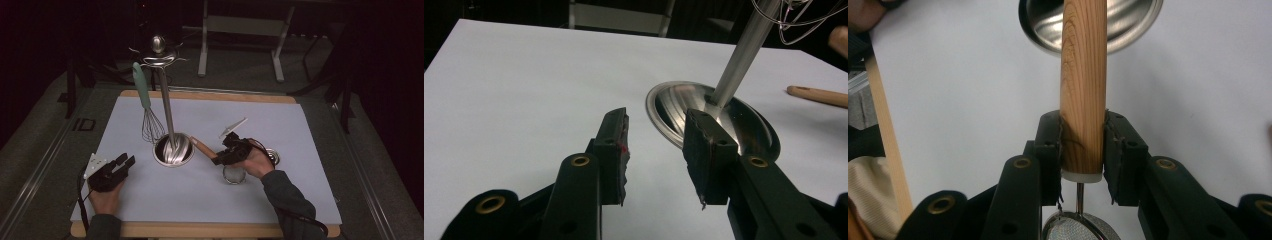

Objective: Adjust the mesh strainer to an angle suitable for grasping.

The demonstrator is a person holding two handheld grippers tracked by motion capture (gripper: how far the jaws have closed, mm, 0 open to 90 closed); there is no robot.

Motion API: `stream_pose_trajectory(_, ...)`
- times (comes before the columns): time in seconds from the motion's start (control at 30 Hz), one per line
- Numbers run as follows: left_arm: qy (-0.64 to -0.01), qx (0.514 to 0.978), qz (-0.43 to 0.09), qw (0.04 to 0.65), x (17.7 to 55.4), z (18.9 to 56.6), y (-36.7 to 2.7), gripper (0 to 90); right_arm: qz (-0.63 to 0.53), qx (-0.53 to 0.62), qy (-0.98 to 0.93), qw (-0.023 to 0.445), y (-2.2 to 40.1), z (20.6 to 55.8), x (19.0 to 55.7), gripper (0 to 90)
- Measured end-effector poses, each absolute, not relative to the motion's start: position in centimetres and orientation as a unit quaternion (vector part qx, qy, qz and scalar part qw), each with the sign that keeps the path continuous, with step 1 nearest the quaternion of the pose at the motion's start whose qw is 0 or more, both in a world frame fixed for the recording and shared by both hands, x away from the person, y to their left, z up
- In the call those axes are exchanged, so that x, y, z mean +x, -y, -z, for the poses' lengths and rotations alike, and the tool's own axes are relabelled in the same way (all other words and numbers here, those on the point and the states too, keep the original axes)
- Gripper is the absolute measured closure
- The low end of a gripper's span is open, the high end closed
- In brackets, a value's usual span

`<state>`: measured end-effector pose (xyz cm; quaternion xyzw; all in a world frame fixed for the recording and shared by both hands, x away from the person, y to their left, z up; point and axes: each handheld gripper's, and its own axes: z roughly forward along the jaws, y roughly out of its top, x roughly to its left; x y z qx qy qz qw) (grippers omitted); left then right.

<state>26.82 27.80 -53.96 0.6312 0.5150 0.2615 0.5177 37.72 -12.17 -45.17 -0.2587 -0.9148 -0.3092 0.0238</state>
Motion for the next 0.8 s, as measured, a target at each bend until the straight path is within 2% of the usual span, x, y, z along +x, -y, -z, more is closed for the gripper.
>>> stream_pose_trajectory(0.8,-0.511,0.644,-0.263,0.506,26.9,54.0,-27.5,59.6,0.386,-0.186,0.903,-0.042,12.0,43.1,37.7,70.7)
